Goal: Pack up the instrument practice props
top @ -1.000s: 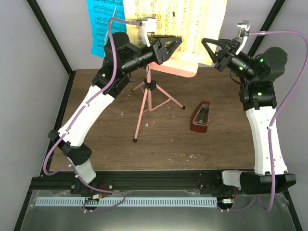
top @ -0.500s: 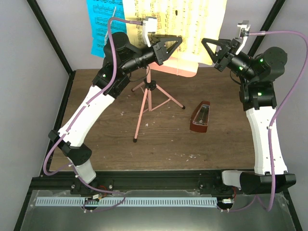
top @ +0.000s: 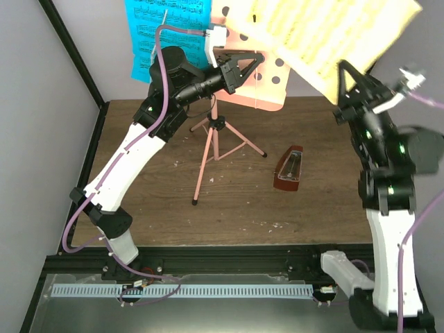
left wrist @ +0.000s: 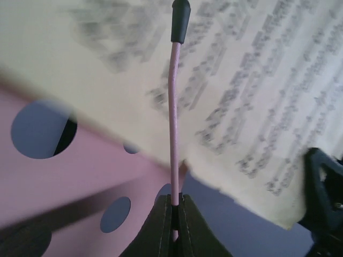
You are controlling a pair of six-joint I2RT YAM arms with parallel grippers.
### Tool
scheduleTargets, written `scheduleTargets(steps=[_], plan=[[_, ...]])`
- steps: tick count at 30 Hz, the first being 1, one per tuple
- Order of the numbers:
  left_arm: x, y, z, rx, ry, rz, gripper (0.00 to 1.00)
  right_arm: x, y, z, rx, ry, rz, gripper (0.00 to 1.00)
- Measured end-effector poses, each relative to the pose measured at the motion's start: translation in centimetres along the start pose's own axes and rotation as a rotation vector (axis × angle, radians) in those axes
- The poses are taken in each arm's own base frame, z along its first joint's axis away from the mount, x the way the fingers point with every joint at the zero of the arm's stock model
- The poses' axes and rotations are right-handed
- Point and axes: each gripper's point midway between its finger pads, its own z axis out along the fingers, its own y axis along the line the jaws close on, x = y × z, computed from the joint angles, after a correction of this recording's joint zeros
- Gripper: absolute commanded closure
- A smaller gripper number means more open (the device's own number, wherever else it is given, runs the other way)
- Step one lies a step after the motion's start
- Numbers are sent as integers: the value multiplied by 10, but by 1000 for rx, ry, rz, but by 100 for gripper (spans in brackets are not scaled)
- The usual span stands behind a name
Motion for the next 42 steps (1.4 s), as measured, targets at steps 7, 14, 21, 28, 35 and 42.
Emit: scheduleTargets(steps=[7, 14, 21, 28, 35, 42], plan=[[0, 1, 0, -6, -1, -1, 84, -69, 23, -78, 168, -330, -119, 99], [2, 8, 0, -35, 1, 5, 58, -63, 7, -88, 243, -375, -109, 99], [13, 9, -12, -44, 17, 26, 36, -34, -20, -95, 343, -337, -78, 99], [10, -15, -50, -44, 11, 102, 25, 7, -56, -101, 456, -283, -36, 99], [21, -15, -114, -104, 27, 144, 17, 82, -114, -97, 602, -142, 27, 99], [65, 44, -191, -330, 63, 117, 14, 156, -193, -106, 749, -4, 122, 99]])
